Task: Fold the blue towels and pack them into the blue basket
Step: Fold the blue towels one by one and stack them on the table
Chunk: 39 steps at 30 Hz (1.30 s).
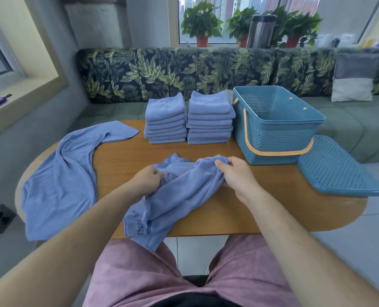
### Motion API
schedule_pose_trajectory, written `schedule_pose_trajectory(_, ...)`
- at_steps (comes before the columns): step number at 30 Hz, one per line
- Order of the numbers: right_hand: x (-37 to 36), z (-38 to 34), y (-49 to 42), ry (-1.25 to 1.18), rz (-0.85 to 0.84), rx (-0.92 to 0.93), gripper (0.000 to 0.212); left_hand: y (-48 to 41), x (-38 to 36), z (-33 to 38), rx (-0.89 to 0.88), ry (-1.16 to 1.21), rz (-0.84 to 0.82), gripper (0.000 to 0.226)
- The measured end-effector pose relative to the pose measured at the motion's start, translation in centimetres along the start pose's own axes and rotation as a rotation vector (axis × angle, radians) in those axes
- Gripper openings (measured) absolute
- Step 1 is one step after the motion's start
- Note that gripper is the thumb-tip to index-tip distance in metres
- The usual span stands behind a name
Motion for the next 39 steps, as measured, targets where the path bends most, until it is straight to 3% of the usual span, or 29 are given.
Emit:
schedule_pose_trajectory(5,1.5,-5.5,-1.4,-0.008,0.031,0.114,0.02,0.2,5.9,2.1,0.001,0.719,0.05,0.027)
schedule_pose_trajectory(10,2.9,-11.2,-3.2,-0.096,0.026,0.137,0.022,0.6,13.0,6.9,-0.181,1.027,0.143,0.036)
schedule_pose_trajectory(13,3.9,-13.6,-4.9,-0.2,0.039,0.112,0.055,1.8,15.5,10.3,-0.231,1.128,0.152,0.012)
schedule_pose_trajectory(14,4.4,-14.3,-5.4,-0.236,0.053,0.11,0.07,1.9,16.4,10.9,-0.24,1.161,0.172,0.016)
schedule_pose_trajectory(15,4.8,-15.3,-5.9,-0.259,0.059,0.121,0.077,2.0,17.3,11.7,-0.254,1.167,0.181,0.025)
schedule_pose_trajectory(16,5.1,-16.5,-5.7,-0.266,0.057,0.138,0.071,2.1,18.2,12.3,-0.27,1.149,0.191,0.028)
schedule_pose_trajectory(20,5.5,-21.4,-3.9,-0.292,-0.041,0.256,0.01,2.8,21.2,13.8,-0.297,1.107,0.267,0.024)
schedule_pose_trajectory(27,7.0,-24.8,0.3,-0.335,-0.228,0.423,0.021,6.7,25.2,14.1,-0.422,1.005,0.432,0.027)
schedule_pose_trajectory(34,8.7,-25.8,2.5,-0.28,-0.156,0.526,0.024,8.7,24.7,15.9,-0.545,0.874,0.351,0.04)
schedule_pose_trajectory(37,8.9,-25.3,1.6,-0.248,-0.119,0.515,0.025,7.7,23.8,16.4,-0.523,0.792,0.315,0.051)
schedule_pose_trajectory(39,8.7,-24.7,0.4,-0.191,-0.095,0.497,0.031,6.2,23.3,15.6,-0.467,0.715,0.308,0.046)
Point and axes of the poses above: each hand's wrist, its own y-axis away from the middle knuckle, its own x-axis out of the back of the hand, z = x × y, the point moved 9 cm from there along -y, towards the middle knuckle, and after that the axes turned 1 degree about -y, right-handed, at the moved point
